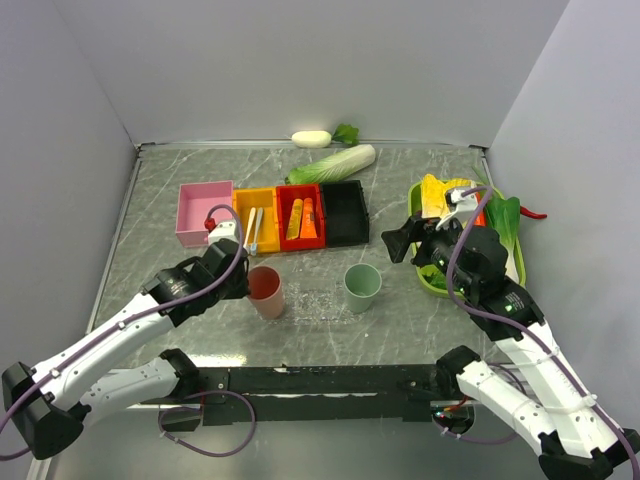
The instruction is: Prepare toiletry sets of a toothbrush and toothpaste on the tray
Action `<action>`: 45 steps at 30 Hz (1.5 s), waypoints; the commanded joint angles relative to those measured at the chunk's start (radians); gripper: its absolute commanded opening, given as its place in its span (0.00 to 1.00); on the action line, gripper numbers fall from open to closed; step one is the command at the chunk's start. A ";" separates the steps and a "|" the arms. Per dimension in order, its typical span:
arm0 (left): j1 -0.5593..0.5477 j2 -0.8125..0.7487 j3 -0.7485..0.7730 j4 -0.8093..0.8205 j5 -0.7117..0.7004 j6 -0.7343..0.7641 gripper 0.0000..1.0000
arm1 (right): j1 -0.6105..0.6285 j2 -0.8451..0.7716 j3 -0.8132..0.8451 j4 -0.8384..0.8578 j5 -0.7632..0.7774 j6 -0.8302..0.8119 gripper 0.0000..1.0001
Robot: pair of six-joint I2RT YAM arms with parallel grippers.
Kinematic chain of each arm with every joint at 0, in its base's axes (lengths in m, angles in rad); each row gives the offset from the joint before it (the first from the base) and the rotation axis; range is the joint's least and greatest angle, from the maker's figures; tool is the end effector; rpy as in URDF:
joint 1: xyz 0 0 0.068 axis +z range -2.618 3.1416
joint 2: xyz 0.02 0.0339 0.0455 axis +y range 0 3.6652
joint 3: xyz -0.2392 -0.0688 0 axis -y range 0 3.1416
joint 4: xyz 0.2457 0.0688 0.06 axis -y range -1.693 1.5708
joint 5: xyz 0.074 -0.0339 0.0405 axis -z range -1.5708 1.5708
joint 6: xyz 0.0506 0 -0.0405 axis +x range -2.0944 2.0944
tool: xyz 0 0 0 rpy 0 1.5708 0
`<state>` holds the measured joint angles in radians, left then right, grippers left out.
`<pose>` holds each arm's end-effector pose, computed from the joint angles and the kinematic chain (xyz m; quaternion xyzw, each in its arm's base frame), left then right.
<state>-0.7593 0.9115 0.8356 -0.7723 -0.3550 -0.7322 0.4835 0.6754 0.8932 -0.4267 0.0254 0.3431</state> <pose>0.1596 -0.1272 0.2527 -0.0499 0.9215 -0.1148 0.3677 0.1618 0.0835 0.3489 -0.0465 0.7756 0.2438 0.5804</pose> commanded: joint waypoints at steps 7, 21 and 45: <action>0.003 -0.007 -0.036 0.105 -0.005 -0.026 0.01 | -0.006 -0.031 -0.008 -0.007 0.001 -0.001 0.92; 0.003 0.058 -0.049 0.136 -0.045 -0.001 0.01 | -0.006 -0.013 -0.013 0.006 -0.010 0.007 0.93; 0.003 0.082 -0.084 0.185 -0.058 0.020 0.01 | -0.006 0.007 -0.013 0.016 -0.018 0.010 0.93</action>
<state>-0.7586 0.9867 0.7555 -0.6312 -0.3908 -0.7227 0.4835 0.6769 0.8757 -0.4419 0.0097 0.3481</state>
